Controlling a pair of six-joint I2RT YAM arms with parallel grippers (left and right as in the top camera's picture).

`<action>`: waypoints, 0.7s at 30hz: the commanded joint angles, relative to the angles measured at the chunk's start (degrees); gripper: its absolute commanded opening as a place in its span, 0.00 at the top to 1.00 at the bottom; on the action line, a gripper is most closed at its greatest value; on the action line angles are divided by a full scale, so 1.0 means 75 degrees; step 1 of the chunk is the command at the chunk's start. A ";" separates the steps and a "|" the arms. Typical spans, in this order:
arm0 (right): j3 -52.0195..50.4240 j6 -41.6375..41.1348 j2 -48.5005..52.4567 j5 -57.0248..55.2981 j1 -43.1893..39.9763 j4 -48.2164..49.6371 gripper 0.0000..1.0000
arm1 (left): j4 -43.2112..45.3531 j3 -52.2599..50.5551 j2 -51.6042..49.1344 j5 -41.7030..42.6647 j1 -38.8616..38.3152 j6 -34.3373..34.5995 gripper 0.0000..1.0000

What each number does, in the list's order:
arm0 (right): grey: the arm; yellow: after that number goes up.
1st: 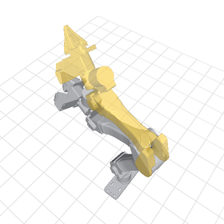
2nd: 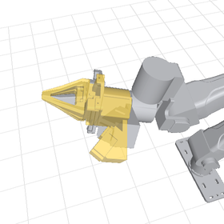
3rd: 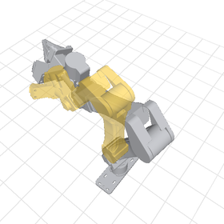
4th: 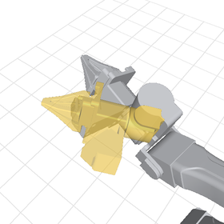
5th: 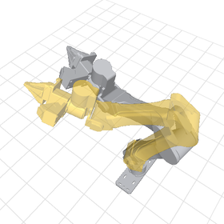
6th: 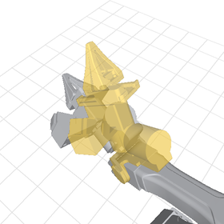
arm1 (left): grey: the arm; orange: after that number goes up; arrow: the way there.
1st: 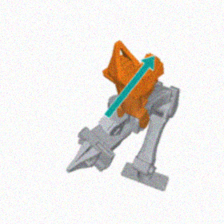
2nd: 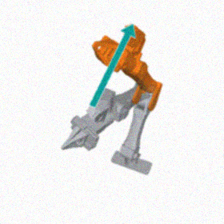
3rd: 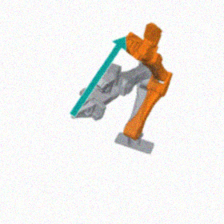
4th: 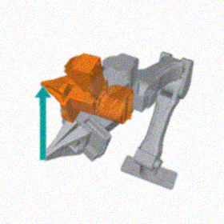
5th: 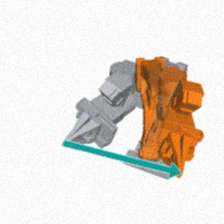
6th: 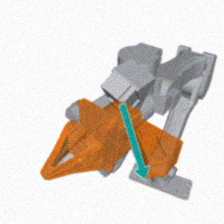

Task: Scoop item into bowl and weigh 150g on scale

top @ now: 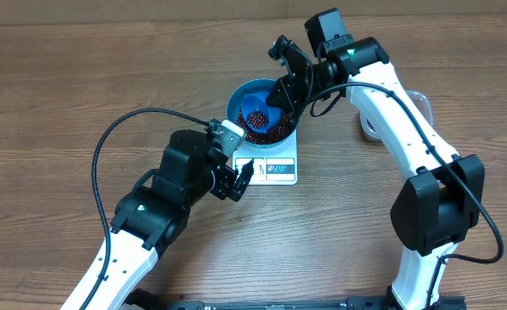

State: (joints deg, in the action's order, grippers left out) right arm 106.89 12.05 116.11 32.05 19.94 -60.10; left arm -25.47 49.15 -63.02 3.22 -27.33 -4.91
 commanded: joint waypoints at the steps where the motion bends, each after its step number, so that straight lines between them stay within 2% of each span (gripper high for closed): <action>1: 0.0318 -0.0015 -0.0050 0.0143 -0.0015 0.0029 0.96 | 0.0055 -0.0017 -0.0023 -0.0052 0.0041 -0.0172 0.01; 21: 0.0318 -0.0003 -0.0050 0.0079 -0.0102 0.0032 0.96 | 0.0055 -0.0017 -0.0023 -0.0050 0.0041 -0.0169 0.00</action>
State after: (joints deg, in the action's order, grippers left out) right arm 107.15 12.03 116.11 32.21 19.90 -60.07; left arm -25.45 49.15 -63.02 3.22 -27.33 -4.91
